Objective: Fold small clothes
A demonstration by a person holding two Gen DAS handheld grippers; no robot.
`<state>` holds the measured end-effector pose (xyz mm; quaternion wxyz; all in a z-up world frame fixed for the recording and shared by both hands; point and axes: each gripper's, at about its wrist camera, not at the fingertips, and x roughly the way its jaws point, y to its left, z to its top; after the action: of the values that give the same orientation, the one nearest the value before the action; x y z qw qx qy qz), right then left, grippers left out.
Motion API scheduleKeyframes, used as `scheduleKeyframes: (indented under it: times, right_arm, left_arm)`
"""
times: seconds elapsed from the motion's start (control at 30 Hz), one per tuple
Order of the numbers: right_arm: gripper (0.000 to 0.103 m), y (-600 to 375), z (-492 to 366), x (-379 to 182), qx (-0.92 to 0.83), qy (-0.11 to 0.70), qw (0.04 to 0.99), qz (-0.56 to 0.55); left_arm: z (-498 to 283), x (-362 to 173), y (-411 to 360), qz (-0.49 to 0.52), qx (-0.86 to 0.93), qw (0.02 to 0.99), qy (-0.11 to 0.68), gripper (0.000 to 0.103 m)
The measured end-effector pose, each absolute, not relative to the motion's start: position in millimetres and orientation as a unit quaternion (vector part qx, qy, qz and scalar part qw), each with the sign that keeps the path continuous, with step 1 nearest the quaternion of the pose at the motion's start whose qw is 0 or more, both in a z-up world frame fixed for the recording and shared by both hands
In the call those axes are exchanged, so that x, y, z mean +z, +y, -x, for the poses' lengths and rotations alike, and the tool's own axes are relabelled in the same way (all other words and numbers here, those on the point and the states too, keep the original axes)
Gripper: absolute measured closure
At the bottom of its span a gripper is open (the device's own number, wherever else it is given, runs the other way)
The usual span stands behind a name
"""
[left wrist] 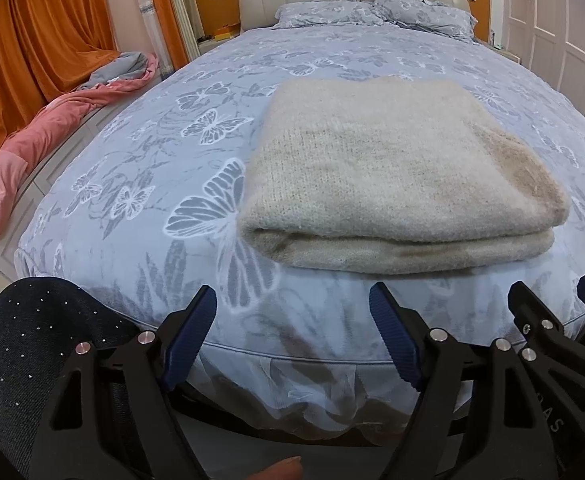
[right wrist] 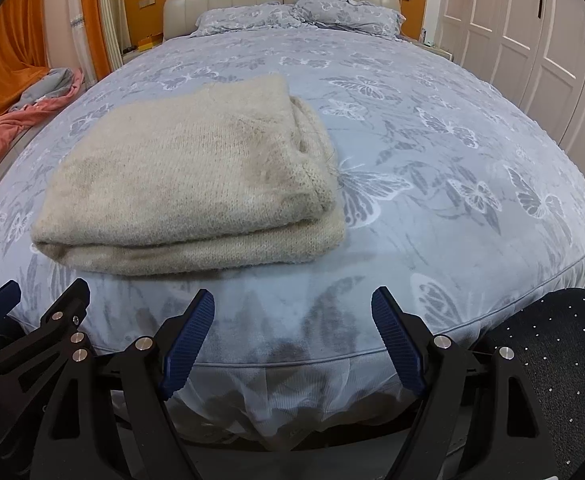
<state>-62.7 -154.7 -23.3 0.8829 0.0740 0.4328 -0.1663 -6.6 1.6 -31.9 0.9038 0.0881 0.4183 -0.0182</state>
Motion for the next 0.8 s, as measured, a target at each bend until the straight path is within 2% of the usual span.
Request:
scheduleKeyframes:
  times: [0.8]
  right_arm:
    - [0.024, -158.4, 61.3, -24.6, -0.165, 0.433, 0.883, -0.073]
  left_arm:
    - [4.7, -34.9, 0.1, -0.088, -0.021, 0.902, 0.423, 0.028]
